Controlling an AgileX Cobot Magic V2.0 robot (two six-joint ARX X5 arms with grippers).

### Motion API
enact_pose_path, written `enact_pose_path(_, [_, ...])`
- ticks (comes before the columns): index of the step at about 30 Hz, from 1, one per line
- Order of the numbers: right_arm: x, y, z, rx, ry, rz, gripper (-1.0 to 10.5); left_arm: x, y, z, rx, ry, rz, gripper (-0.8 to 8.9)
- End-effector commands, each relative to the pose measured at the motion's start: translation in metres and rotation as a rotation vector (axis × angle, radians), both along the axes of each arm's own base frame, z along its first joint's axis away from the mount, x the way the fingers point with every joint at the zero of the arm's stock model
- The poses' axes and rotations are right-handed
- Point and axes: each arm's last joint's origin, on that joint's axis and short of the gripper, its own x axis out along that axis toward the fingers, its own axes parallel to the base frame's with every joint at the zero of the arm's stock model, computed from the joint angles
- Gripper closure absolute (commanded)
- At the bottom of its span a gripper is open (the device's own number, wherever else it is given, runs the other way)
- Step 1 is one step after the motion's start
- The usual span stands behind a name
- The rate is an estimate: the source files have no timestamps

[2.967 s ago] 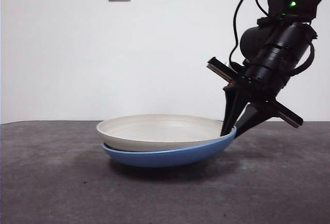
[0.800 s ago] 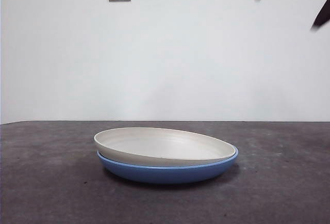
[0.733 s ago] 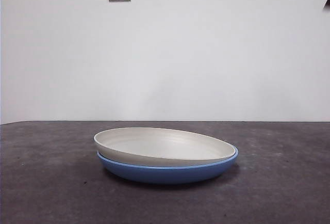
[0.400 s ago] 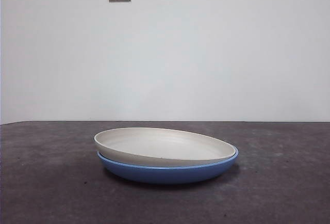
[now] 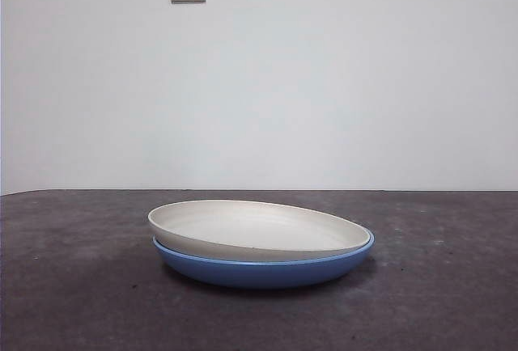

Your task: Pick up the white plate, put it on the blue plate, put it on desk

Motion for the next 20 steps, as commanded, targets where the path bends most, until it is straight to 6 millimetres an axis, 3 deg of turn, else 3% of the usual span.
enact_pose_path(1, [-0.0070,-0.0022,0.0005,-0.010,-0.003,0.008,3.5,-0.0004,0.0007,0.0030,-0.010,-0.009,-0.003,2.14])
enact_pose_path(3, [-0.0079,-0.0025,0.0001,-0.011,-0.001,0.008,5.7,-0.0004,0.0007,0.0028,-0.009,-0.008,-0.003,4.25])
enact_pose_path(4, [-0.0081,-0.0025,-0.0003,-0.011,0.004,0.008,8.0,-0.0005,0.0008,0.0026,-0.008,-0.003,-0.002,6.04])
enact_pose_path(5, [-0.0082,-0.0026,-0.0005,-0.010,0.008,0.006,9.5,-0.0006,0.0009,0.0024,-0.009,0.001,0.000,8.16])
enact_pose_path(6, [-0.0082,-0.0025,-0.0006,-0.010,0.009,0.006,9.3,-0.0005,0.0008,0.0026,-0.015,0.007,0.004,7.85])
enact_pose_path(20, [-0.0059,-0.0018,0.0042,0.007,-0.045,0.010,9.2,-0.0003,0.0007,0.0033,-0.034,0.021,0.014,7.97])
